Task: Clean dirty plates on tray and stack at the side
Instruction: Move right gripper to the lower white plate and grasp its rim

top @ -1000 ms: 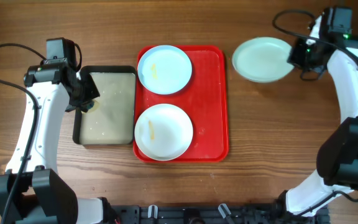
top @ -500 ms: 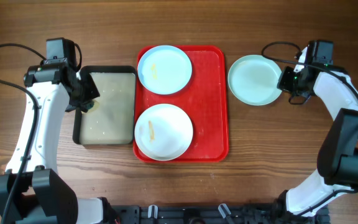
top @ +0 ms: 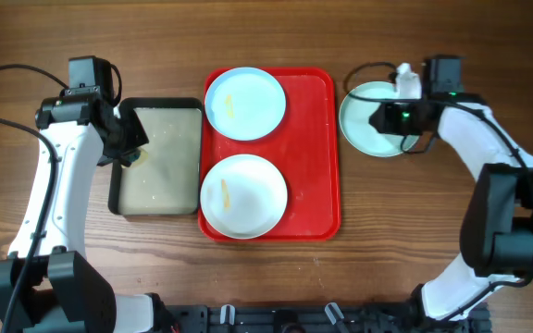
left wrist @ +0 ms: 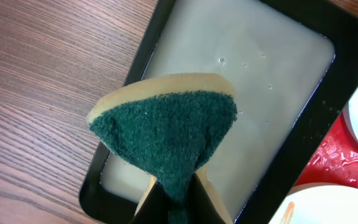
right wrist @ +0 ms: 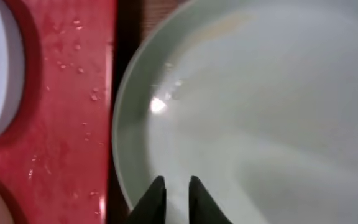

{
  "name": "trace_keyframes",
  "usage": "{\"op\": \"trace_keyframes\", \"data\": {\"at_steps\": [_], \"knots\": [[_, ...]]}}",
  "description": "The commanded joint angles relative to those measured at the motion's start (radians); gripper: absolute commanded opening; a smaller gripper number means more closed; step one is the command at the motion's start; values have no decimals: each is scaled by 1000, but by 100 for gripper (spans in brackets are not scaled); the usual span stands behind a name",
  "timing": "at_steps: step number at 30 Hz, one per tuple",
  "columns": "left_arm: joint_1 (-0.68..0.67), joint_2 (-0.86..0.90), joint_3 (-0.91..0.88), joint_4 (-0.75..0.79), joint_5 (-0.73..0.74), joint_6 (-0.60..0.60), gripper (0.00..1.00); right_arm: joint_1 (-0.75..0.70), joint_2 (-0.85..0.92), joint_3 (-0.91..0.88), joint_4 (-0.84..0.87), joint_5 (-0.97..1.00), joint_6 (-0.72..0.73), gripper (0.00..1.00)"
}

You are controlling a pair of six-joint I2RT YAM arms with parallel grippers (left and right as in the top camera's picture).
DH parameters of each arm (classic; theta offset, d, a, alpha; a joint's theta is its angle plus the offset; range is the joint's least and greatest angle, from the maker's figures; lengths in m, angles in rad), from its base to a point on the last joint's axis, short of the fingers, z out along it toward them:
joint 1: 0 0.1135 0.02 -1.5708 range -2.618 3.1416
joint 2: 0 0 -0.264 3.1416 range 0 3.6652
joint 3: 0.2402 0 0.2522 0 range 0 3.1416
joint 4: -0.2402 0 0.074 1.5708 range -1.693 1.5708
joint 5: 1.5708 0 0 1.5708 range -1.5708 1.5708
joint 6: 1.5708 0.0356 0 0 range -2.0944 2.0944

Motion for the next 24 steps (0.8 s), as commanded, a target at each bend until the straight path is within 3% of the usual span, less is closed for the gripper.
{"op": "trace_keyframes", "data": {"at_steps": [1, 3, 6, 9, 15, 24], "knots": [[3, -10, -5, 4, 22, -13, 4, 79, 27, -6, 41, 98, -16, 8], [3, -10, -5, 4, 22, -12, 4, 129, 43, -6, 55, 108, -15, 9], [3, -10, -5, 12, 32, 1, 4, 200, 46, -6, 33, -43, -19, 34], [3, -10, -5, 29, 135, 80, 4, 240, 46, -6, -40, -231, -45, 43], [3, -10, -5, 38, 160, 93, 4, 354, 46, -6, -185, -287, -48, 44], [3, -10, -5, 37, 160, 93, 4, 575, 47, -6, -186, 20, -26, 44]]}}
